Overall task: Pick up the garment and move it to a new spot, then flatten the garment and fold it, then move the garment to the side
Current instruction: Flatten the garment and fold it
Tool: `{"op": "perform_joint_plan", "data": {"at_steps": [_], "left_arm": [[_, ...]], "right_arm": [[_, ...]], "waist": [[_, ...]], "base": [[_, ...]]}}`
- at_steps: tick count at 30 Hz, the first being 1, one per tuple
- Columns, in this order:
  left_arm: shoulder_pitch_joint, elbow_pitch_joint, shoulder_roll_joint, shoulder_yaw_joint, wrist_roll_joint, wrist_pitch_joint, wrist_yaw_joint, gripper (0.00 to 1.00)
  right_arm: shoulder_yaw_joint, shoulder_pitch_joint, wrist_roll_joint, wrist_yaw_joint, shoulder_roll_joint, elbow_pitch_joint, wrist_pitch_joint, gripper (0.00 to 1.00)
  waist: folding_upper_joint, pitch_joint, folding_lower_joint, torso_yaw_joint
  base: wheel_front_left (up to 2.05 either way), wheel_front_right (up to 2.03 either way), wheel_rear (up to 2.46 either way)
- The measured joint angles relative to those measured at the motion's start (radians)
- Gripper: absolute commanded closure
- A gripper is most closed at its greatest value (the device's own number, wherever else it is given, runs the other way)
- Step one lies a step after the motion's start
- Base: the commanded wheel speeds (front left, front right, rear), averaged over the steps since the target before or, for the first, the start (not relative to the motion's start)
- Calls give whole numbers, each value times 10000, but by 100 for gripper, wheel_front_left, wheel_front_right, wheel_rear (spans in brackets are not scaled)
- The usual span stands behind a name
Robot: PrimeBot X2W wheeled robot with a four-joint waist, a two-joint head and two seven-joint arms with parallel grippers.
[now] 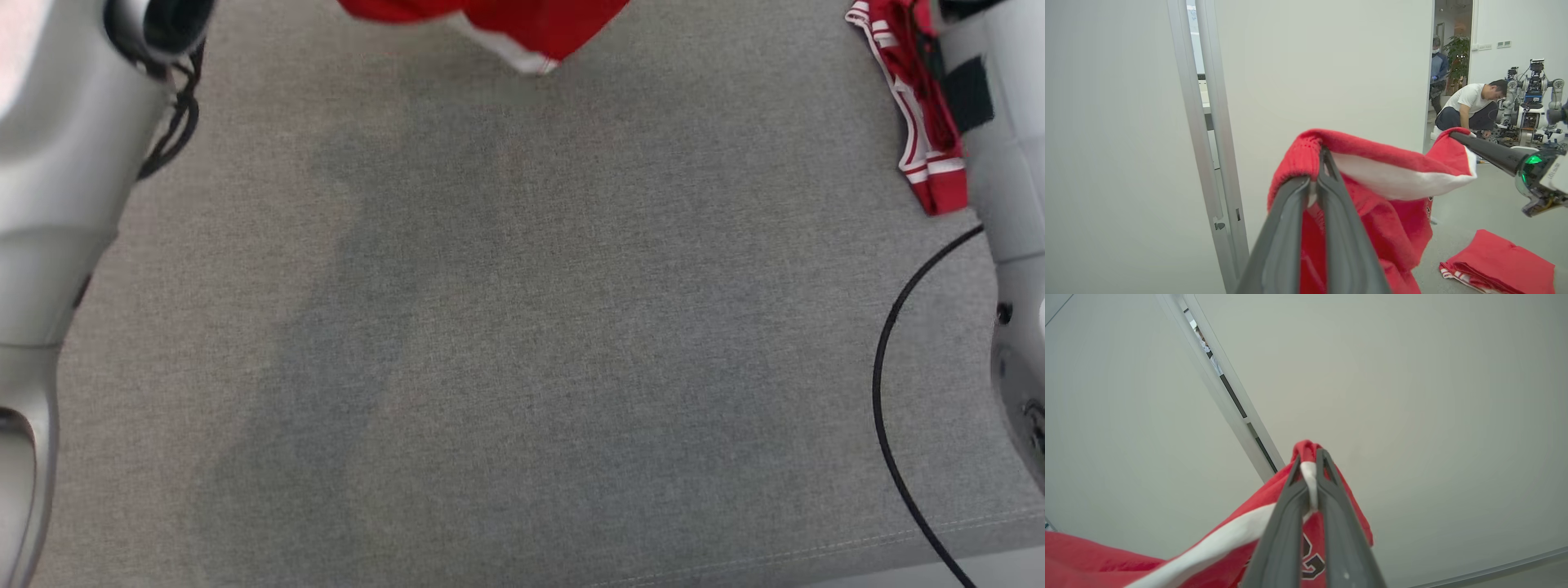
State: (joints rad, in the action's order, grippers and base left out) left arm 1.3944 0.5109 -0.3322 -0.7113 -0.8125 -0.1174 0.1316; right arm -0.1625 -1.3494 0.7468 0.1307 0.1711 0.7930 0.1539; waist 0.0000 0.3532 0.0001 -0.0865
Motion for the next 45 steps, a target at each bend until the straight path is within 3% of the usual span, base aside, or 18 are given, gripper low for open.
{"op": "perform_joint_plan", "data": {"at_steps": [7, 16, 20, 25, 30, 37, 45], "left_arm": [[1866, 1396, 102, -573, -773, -493, 0, 100], [1298, 1672, -163, -1452, -1921, -1292, -2, 100], [-201, 1162, -430, -1672, -1854, -1406, -2, 100], [-2996, -35, -267, -500, -1158, -1450, -59, 100], [-6283, -1394, 113, 614, -219, -1448, -326, 100], [-9696, -2706, 380, 834, 903, -1448, -433, 100], [-11958, -2947, 253, 477, 1406, -1448, -391, 100]], "right_arm": [[-382, -1787, 82, 0, -63, 1041, 288, 100], [-1379, -1027, 846, 0, -90, 1254, 683, 100], [-2090, 232, 1221, 0, 134, 819, 780, 100], [-3229, 2545, 1707, 0, 849, -242, 857, 100], [-3749, 4943, 2414, 0, 1636, -1555, 963, 100], [-3662, 7844, 2851, 0, 2418, -2871, 1034, 100], [-2832, 10960, 3012, 0, 2767, -3994, 1074, 100]], "waist": [[0, 724, 1, -79], [0, 1044, 0, -365], [0, 871, 0, -444], [0, 488, 0, -366], [0, -51, -1, -219], [0, -855, -1, -112], [0, -1622, -2, -55]], "base": [[0, 0, 0], [0, 0, 0], [0, 0, 0], [0, 0, 0], [0, 0, 0], [0, 0, 0], [0, 0, 0]]}}
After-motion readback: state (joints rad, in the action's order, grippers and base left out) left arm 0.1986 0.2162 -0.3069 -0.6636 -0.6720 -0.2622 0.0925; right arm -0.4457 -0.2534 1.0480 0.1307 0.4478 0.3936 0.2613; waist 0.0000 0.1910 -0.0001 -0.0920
